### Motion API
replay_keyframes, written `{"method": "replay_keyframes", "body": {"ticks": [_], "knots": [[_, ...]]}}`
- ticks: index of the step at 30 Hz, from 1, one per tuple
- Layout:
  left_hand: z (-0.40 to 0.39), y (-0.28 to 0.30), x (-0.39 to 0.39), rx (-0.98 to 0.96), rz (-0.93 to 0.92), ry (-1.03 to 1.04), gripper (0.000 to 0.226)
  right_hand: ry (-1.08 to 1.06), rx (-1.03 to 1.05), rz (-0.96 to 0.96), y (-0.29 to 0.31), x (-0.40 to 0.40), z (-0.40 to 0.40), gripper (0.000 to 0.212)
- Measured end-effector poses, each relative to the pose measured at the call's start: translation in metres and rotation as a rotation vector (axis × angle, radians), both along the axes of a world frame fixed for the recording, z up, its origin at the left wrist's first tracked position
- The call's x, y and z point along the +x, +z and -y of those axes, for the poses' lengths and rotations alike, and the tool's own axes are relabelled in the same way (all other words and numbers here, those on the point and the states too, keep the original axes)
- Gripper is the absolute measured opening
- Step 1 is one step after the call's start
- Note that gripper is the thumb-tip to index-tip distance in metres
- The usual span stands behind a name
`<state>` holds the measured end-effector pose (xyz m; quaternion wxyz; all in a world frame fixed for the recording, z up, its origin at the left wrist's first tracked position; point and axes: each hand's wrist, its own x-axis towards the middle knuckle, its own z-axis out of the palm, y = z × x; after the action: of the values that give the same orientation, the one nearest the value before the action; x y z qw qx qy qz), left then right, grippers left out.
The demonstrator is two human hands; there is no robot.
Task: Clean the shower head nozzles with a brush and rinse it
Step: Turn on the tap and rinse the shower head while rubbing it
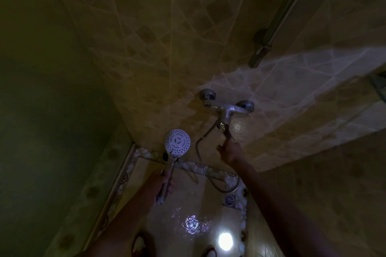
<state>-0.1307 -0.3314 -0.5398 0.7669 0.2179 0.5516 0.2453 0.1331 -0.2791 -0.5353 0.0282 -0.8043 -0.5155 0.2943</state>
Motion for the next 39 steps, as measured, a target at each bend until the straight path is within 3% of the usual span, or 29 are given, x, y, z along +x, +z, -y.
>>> {"method": "replay_keyframes", "body": {"ticks": [19,22,24,26,34,39], "knots": [[0.004,0.022,-0.005,-0.024,0.077,0.017,0.021,0.004,0.044,0.067,0.001,0.003,-0.007,0.037],[0.011,0.029,-0.005,-0.008,0.106,0.02,0.022,-0.03,0.133,-0.018,0.008,0.001,0.008,0.033],[0.015,0.035,-0.003,0.025,0.128,0.015,0.02,-0.083,0.195,-0.101,0.017,-0.001,0.023,0.011],[0.02,0.041,0.003,0.059,0.141,-0.007,0.018,-0.174,0.275,-0.199,0.026,-0.003,0.042,0.025],[0.036,0.069,0.047,0.121,0.244,-0.051,0.007,-0.522,0.492,-0.785,0.075,-0.009,0.129,0.023],[0.046,0.103,0.089,0.233,0.314,-0.139,0.008,-0.501,0.529,-0.858,0.105,-0.013,0.193,0.021]]}}
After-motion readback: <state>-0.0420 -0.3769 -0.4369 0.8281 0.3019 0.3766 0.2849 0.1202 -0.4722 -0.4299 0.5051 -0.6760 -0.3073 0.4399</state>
